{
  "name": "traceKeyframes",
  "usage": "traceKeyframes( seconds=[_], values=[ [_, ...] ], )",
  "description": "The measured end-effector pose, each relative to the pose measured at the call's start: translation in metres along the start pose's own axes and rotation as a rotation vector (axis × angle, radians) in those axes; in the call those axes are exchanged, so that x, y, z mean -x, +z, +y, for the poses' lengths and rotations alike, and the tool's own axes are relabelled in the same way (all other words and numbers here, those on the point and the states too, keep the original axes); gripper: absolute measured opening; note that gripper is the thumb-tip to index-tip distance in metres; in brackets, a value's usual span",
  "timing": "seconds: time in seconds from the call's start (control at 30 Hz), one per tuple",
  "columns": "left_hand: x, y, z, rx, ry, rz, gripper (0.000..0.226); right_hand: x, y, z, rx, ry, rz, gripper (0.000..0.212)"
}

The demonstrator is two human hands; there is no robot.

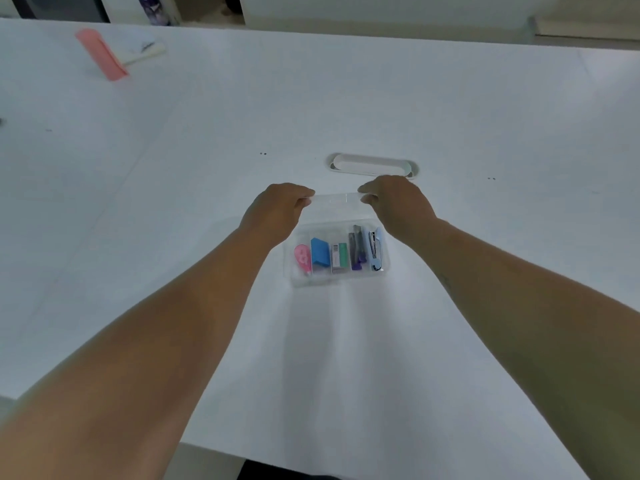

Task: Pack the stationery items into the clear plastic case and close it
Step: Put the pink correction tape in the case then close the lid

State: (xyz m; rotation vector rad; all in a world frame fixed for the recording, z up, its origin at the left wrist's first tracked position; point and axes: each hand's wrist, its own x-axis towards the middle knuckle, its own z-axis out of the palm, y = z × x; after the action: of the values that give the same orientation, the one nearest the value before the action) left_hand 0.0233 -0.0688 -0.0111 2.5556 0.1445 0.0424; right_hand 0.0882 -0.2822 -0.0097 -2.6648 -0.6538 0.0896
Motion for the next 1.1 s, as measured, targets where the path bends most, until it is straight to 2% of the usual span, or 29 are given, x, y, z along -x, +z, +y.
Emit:
traceKeyframes(
  seconds=[0.13,0.27,0.37,0.4,0.5,0.57,0.67,0.77,0.9,1.1],
  values=[
    [0.031,0.012,-0.012,-0.063,0.03,-0.048,0.029,0.044,0.017,0.002,0.103,-0.07,0.05,0.019],
    [0.069,0.043,-0.033,-0.215,0.121,-0.122,0.032,0.088,0.048,0.009,0.188,-0.143,-0.02,0.016],
    [0.093,0.068,-0.047,-0.291,0.139,-0.178,0.036,0.118,0.08,0.015,0.191,-0.105,-0.099,0.048],
    [0.098,0.078,-0.053,-0.279,0.174,-0.17,0.044,0.124,0.089,0.016,0.194,-0.085,-0.113,0.059],
    [0.103,0.09,-0.059,-0.296,0.197,-0.171,0.059,0.128,0.106,0.015,0.227,-0.036,-0.162,0.066],
    [0.098,0.091,-0.056,-0.31,0.209,-0.169,0.054,0.122,0.109,0.013,0.268,-0.065,-0.221,0.058],
    [0.08,0.092,-0.048,-0.342,0.271,-0.171,0.051,0.11,0.102,0.017,0.313,-0.034,-0.19,0.052],
    [0.059,0.097,-0.036,-0.356,0.246,-0.199,0.059,0.097,0.092,0.022,0.265,0.058,-0.097,0.058],
    [0.022,0.104,-0.026,-0.341,0.228,-0.217,0.061,0.073,0.09,0.039,0.225,0.157,-0.119,0.071],
    [-0.024,0.11,-0.018,-0.334,0.215,-0.252,0.068,0.041,0.089,0.055,0.235,0.243,-0.113,0.078]
  ],
)
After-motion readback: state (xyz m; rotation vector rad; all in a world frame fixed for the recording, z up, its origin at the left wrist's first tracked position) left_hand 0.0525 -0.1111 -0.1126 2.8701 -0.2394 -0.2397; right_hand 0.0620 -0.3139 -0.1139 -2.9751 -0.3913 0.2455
